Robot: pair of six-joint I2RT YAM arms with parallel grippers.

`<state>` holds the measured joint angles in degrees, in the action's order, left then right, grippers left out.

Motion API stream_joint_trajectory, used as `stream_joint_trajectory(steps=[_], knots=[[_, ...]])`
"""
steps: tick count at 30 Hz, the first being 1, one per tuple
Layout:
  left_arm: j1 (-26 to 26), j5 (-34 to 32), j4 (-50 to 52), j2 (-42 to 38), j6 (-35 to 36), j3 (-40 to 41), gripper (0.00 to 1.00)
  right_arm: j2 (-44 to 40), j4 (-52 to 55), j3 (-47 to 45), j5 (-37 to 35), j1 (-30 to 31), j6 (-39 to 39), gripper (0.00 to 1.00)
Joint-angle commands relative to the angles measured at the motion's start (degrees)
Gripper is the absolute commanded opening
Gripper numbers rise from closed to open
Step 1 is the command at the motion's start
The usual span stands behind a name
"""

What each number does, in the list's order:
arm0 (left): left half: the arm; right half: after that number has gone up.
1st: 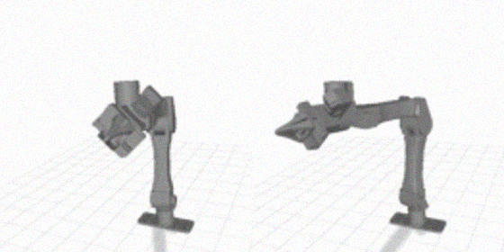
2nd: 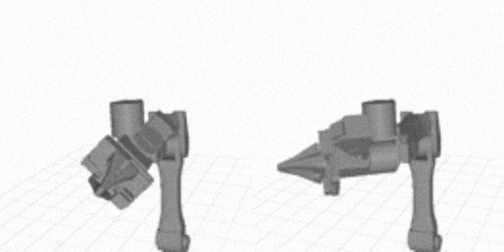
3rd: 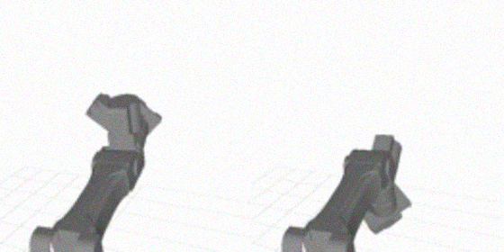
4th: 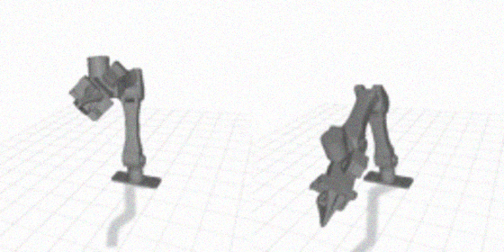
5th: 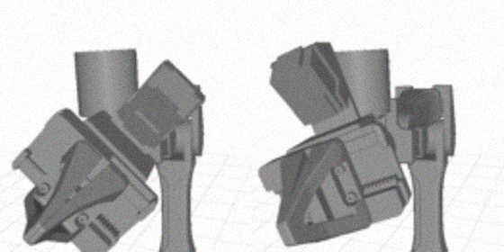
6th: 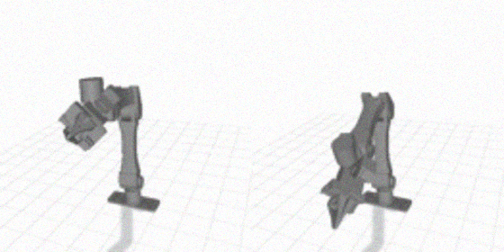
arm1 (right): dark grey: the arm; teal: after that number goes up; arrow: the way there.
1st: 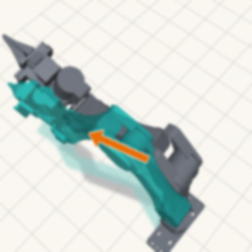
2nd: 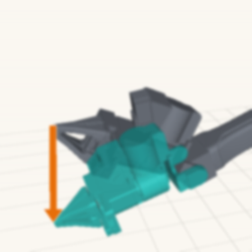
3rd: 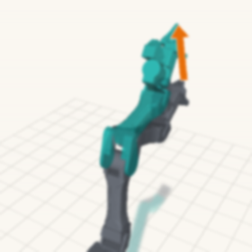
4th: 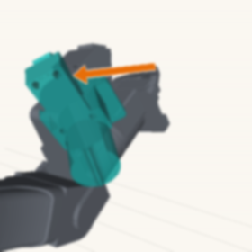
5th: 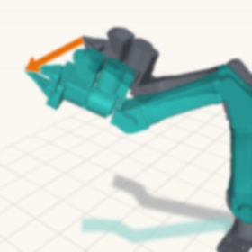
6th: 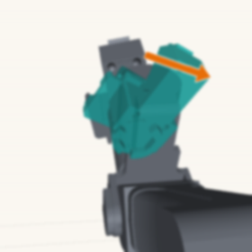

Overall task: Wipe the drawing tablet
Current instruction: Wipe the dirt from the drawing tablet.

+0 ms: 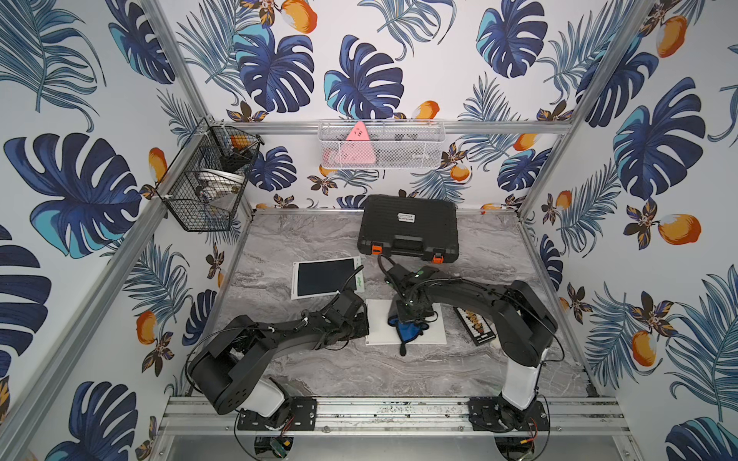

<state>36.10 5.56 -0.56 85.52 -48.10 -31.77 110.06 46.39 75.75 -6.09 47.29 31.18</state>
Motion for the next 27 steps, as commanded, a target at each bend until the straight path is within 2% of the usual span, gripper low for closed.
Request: stream_joint_trajectory(steps=[1,4,9,12,22,27], knots=[[0.08,-4.29,29.96,0.49,-0.49,2.06,0.01,1.73,-1.38,0.47,2.48,0.67,4.53,0.00],[-0.02,-5.41,31.96,-0.71,-0.56,1.88,0.01,-0.11,-0.01,-2.38,-0.24,-1.58,3.37,0.00],[0.05,-6.42,34.61,-2.31,-1.21,1.64,0.02,-9.93,0.10,-12.48,-0.31,-11.41,4.20,0.00],[-0.01,-6.84,35.98,-2.45,-2.15,1.12,0.02,-15.14,1.13,-15.58,-1.19,-14.21,4.83,0.00],[-0.03,-7.41,37.72,-2.60,-2.23,1.01,0.02,-22.67,4.91,-19.07,-3.94,-14.71,10.12,0.00],[-0.06,-7.08,38.61,-2.65,-1.81,0.81,0.02,-23.72,5.55,-19.76,-5.56,-13.45,9.34,0.00]])
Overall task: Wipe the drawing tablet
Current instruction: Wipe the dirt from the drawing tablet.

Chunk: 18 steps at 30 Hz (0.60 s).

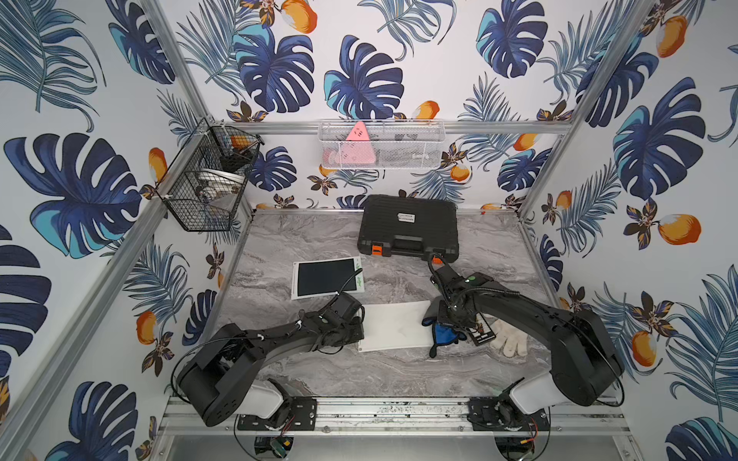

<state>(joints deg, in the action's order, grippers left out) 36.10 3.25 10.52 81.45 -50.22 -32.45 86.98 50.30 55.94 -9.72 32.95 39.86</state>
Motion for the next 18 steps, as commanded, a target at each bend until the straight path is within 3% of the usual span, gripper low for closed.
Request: stream_joint_trajectory(steps=[1,7,18], knots=[[-0.06,-4.65,27.52,1.47,0.38,1.43,0.02,-0.46,1.51,0.27,-2.35,1.90,0.12,0.00],[0.00,-3.57,25.80,2.08,1.22,1.50,0.02,5.57,0.67,3.15,-4.16,11.25,-0.42,0.00],[-0.05,0.09,19.30,1.92,2.51,3.36,0.02,19.70,-10.31,14.54,7.91,22.44,0.33,0.00]])
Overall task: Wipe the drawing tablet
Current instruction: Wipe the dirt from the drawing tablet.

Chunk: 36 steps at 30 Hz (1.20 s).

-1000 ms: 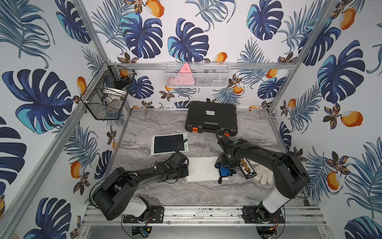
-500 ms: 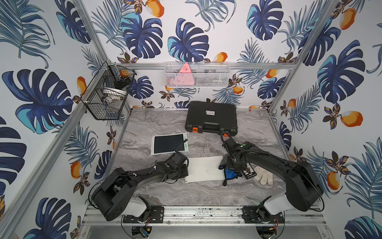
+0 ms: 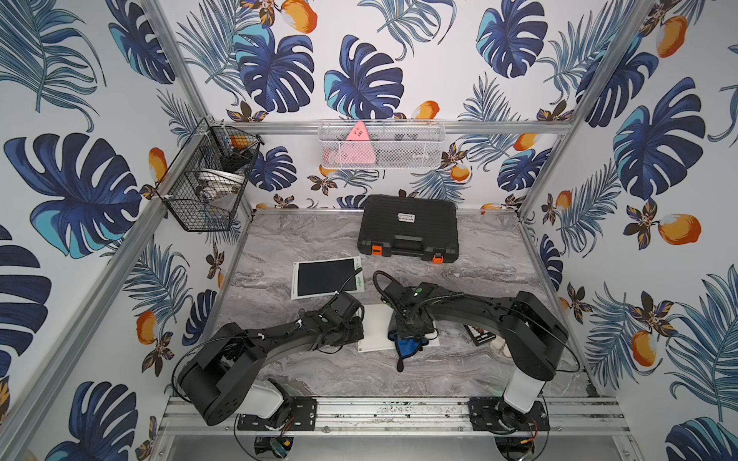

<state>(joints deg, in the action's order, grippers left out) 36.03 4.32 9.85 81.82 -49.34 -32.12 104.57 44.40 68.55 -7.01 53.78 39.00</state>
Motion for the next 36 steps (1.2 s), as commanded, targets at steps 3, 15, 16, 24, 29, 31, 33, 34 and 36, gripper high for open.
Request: stream_joint_trajectory(steps=[3,15,16,24,29,31,33,34,36], knots=[[0.01,1.96,16.95,0.71,1.60,4.86,0.02,5.44,-6.99,5.09,8.79,3.81,2.80,0.00],[0.02,5.58,15.58,-1.58,1.00,7.56,0.02,3.02,-9.06,0.02,11.86,-1.35,9.40,0.00],[-0.04,5.44,15.94,-1.65,1.10,7.59,0.02,1.51,-7.66,-1.78,10.73,-3.14,9.35,0.00],[-0.50,5.57,17.00,-3.83,1.28,8.28,0.02,-10.76,-1.06,-15.24,4.47,-19.18,4.30,0.00],[-0.54,5.88,17.14,-4.59,1.31,8.48,0.02,-13.10,-0.38,-14.85,2.83,-17.40,4.35,0.00],[-0.56,5.88,17.05,-4.50,1.27,8.56,0.02,-11.52,-0.98,-12.34,2.15,-12.56,5.81,0.00],[-0.52,5.92,16.87,-4.32,1.32,8.49,0.02,-8.02,-2.30,-8.38,2.81,-7.39,7.03,0.00],[-0.53,5.97,16.72,-4.22,1.38,8.53,0.02,-5.80,-3.16,-5.90,3.48,-4.95,7.68,0.00],[-0.60,5.69,16.74,-4.04,1.43,8.47,0.02,-1.40,-4.97,-1.01,5.12,-1.24,8.43,0.00]])
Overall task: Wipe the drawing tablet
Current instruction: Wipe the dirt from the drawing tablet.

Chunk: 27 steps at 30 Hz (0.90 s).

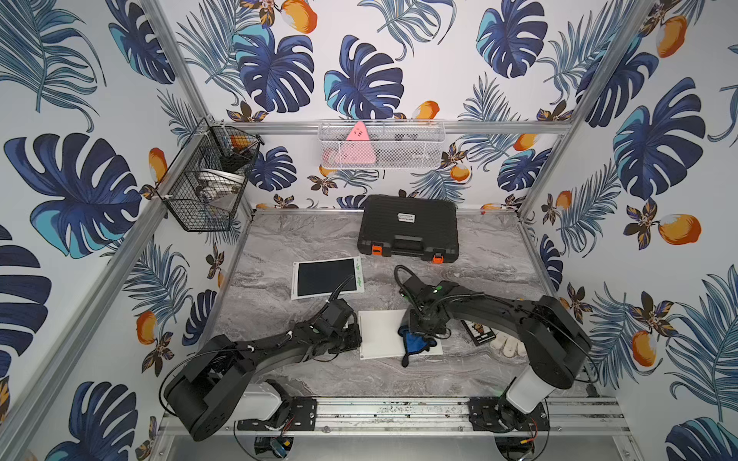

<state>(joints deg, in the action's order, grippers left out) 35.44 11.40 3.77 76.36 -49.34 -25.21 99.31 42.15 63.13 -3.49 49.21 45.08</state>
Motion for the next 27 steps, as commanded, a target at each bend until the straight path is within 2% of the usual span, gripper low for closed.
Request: stream_joint_trajectory(steps=[1,4,7,11,15,18,22,27], knots=[[0.07,-1.59,22.90,1.56,1.43,1.53,0.02,5.84,-3.57,6.12,2.77,4.28,2.62,0.00],[0.02,-2.77,23.69,1.97,0.88,1.15,0.02,10.87,-4.86,9.61,5.54,4.93,2.73,0.00],[-0.02,-4.60,25.37,2.17,0.39,0.24,0.02,10.58,-3.22,9.36,3.46,2.64,1.19,0.00],[-0.02,-6.69,27.29,2.51,-0.30,-0.80,0.01,4.65,-1.07,2.85,1.50,-4.56,0.40,0.00],[0.01,-7.53,27.93,3.63,-0.56,-1.33,0.00,-2.66,0.60,-6.31,-0.04,-14.42,-1.39,0.00],[-0.02,-7.95,28.52,3.68,-0.66,-1.78,0.01,-6.20,1.69,-9.34,-0.29,-20.42,-3.53,0.00],[-0.42,-7.12,29.01,3.27,0.01,-2.38,0.02,-9.34,3.25,-9.81,-1.03,-25.38,-4.86,0.00],[-1.84,-5.28,29.36,3.18,1.03,-2.65,0.09,-11.30,3.99,-10.13,-0.47,-27.50,-5.02,0.00]])
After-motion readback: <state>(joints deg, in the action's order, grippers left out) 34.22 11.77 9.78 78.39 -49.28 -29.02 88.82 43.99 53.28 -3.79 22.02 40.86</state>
